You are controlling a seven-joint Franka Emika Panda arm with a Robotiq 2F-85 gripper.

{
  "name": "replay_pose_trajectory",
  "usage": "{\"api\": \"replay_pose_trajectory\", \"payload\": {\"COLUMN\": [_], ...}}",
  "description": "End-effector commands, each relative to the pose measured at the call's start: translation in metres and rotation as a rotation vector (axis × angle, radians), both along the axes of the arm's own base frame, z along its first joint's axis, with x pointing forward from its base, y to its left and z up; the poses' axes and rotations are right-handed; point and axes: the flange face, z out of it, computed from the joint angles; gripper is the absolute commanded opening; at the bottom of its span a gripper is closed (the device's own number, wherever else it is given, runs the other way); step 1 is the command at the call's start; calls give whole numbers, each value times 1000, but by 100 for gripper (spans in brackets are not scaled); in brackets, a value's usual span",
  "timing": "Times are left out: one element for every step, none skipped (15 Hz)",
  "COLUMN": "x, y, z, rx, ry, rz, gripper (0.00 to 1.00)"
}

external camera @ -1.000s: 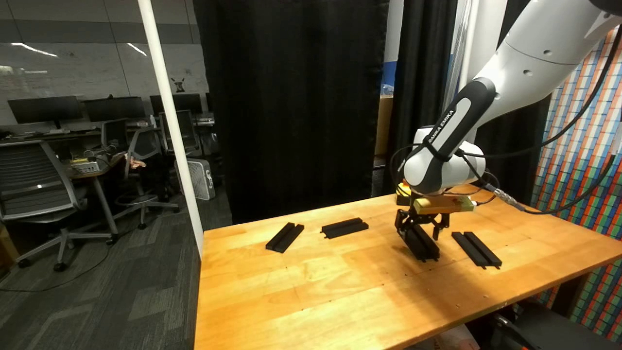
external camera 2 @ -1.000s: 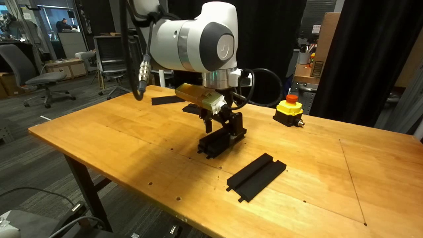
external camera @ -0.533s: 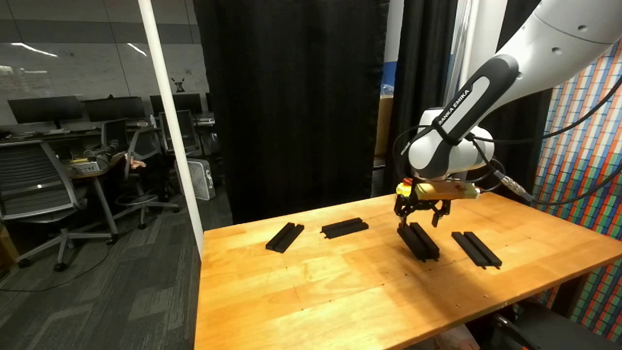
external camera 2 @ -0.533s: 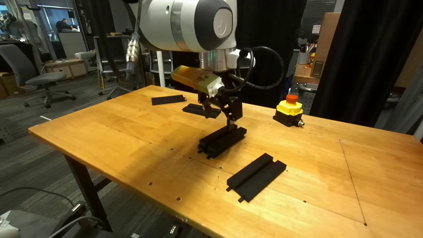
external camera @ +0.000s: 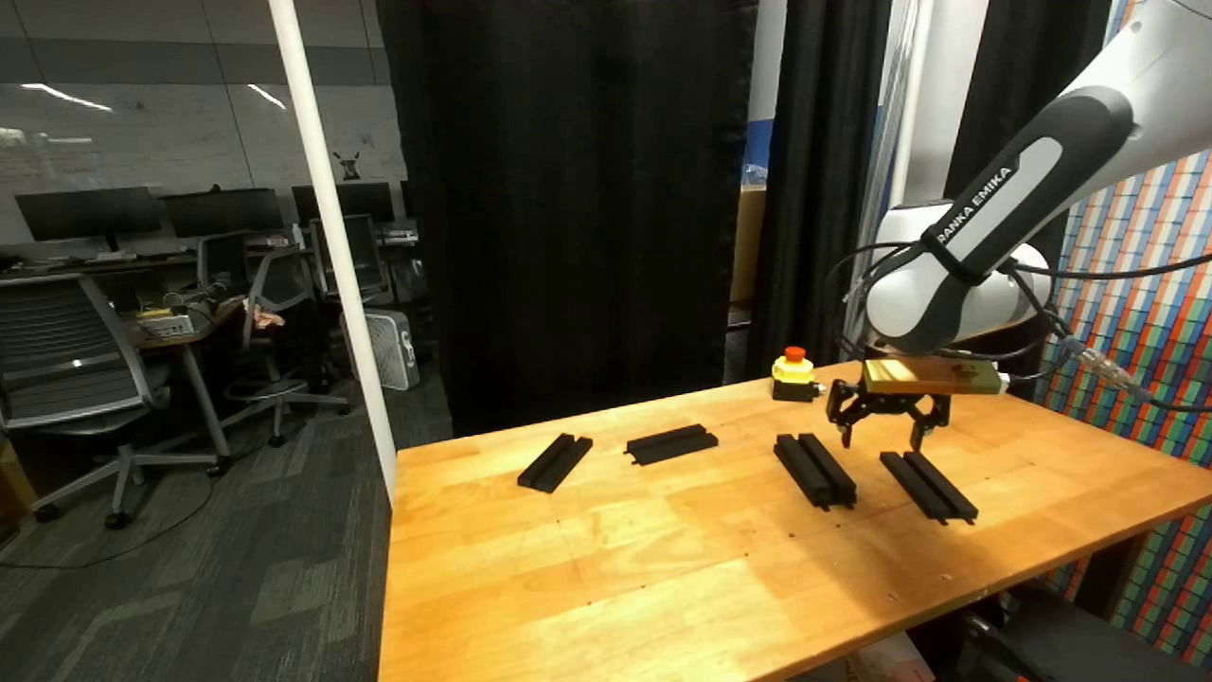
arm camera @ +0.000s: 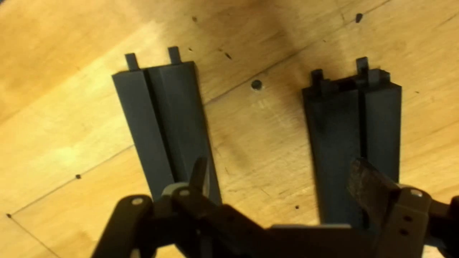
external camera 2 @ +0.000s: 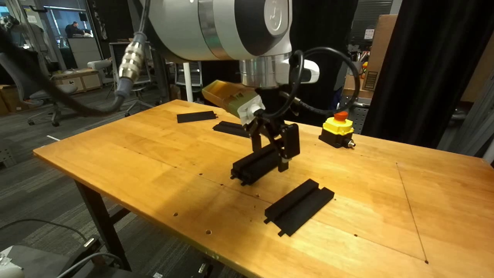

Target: Stack up the black objects on the table.

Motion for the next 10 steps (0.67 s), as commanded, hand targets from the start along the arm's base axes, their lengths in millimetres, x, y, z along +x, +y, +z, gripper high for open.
{"api": "replay_pose_trajectory", "payload": {"x": [-31, -35, -39, -43, -45, -47, -48, -49, -50, -51], "y": [-11, -15, -19, -24, -29, -34, -38, -42, -46, -49], "z": [7, 5, 3, 0, -4, -8, -11, -14, -18, -20], "rx": [11, 17, 22, 28, 36, 43, 48, 54, 59, 64], "ry": [10, 13, 16, 21, 28, 35, 40, 44, 47, 51], "rz": [26, 41, 55, 71, 86, 98, 108, 116, 121, 121], "gripper": [100, 100, 100, 100, 100, 100, 100, 100, 100, 100]}}
